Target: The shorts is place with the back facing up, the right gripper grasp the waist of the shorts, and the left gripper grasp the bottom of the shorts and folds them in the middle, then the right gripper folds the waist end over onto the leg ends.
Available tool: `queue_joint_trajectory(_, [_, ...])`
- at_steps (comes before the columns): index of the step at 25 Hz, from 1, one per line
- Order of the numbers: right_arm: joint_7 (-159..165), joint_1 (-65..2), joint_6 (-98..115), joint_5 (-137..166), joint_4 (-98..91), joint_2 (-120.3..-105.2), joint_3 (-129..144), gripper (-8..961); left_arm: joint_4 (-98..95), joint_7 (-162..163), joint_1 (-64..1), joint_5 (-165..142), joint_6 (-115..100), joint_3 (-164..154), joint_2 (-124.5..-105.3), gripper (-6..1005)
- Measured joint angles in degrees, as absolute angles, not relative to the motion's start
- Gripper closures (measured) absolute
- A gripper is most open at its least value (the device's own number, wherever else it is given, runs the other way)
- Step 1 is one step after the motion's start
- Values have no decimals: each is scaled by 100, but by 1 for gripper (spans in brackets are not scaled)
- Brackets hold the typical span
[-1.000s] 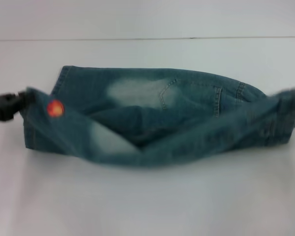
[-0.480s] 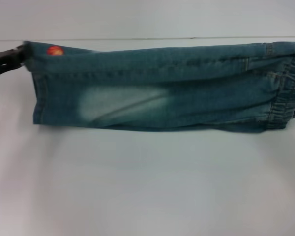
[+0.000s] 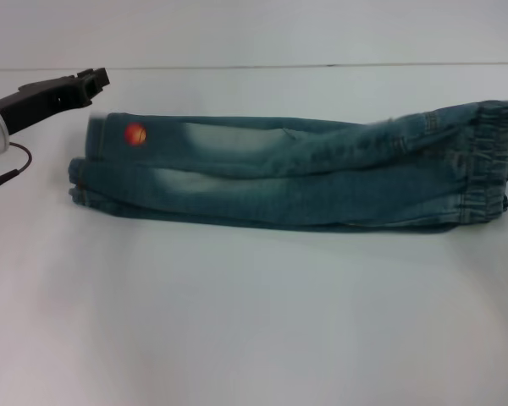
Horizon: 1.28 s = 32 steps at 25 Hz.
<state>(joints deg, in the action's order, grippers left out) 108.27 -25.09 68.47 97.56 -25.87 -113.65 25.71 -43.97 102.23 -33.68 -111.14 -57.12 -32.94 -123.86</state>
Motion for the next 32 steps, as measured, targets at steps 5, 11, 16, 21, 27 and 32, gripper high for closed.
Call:
queue_joint_trajectory(5, [10591, -2427, 6876, 9727, -2648, -11405, 2547, 821, -4462, 10309, -3260, -10868, -5728, -3298, -12387, 865])
queue_joint_trajectory(11, [10474, -2379, 6902, 9744, -2664, -11360, 2541, 615, -4534, 10313, -3136, -10844, -5985, -3314, -12393, 584])
queue_joint_trajectory(16, [10471, -2045, 7094, 9750, -3003, -11398, 2592, 262, -4565, 10244, -2944, -10754, -6453, -3318, -12404, 358])
queue_joint_trajectory(21, [10641, -1630, 7387, 9814, -3257, -11410, 2601, 223, -4550, 9920, -2715, -10390, -7007, -3286, -12432, 152])
queue_joint_trajectory(27, [10880, -1701, 7479, 10526, -3263, -11379, 2612, 177, -4298, 9600, -2650, -10255, -7122, -3287, -12448, 109])
queue_joint_trajectory(32, [11100, -1930, 7407, 10931, -3221, -11401, 2605, 177, -4145, 9530, -2652, -10195, -7127, -3304, -12446, 97])
